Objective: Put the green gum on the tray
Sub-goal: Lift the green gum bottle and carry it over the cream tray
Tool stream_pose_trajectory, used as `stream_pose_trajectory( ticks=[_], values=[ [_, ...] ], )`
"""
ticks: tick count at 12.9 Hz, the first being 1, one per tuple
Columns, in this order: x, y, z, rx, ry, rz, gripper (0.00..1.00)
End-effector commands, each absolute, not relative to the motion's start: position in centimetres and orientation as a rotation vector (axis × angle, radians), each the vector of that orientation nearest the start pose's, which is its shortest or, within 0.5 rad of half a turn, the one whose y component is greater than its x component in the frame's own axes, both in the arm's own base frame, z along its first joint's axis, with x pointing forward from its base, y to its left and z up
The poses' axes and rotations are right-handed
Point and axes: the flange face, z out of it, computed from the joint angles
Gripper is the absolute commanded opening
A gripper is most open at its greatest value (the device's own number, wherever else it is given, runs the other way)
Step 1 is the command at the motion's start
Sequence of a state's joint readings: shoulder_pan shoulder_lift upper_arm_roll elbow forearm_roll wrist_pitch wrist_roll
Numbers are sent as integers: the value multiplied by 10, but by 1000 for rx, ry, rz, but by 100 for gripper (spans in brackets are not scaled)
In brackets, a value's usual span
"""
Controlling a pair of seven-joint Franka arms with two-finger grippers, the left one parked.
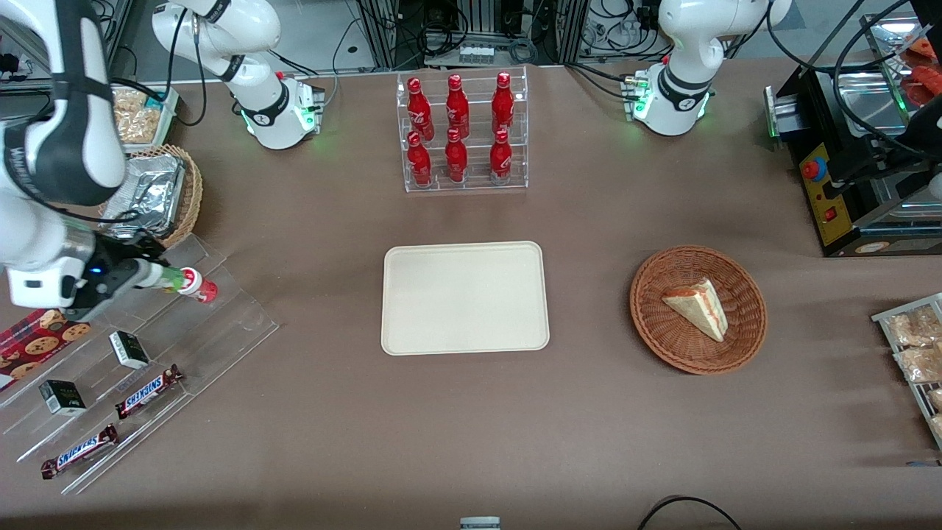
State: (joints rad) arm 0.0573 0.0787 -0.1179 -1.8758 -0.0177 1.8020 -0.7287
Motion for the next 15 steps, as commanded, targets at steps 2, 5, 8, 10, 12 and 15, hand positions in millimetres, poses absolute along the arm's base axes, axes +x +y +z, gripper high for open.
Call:
stream_pose_trajectory(
  ticks=[2, 5, 8, 10, 12, 15],
  values=[
    [564, 52, 462, -3003, -822, 257, 0],
    [557, 133, 452, -3076, -663, 245, 0],
    [547, 205, 447, -3113, -442, 219, 0],
    [541, 253, 437, -3120, -296, 232, 0],
    [536, 293, 425, -3128, -177, 215, 0],
    [527, 348, 392, -3106, 29, 168, 0]
  ],
)
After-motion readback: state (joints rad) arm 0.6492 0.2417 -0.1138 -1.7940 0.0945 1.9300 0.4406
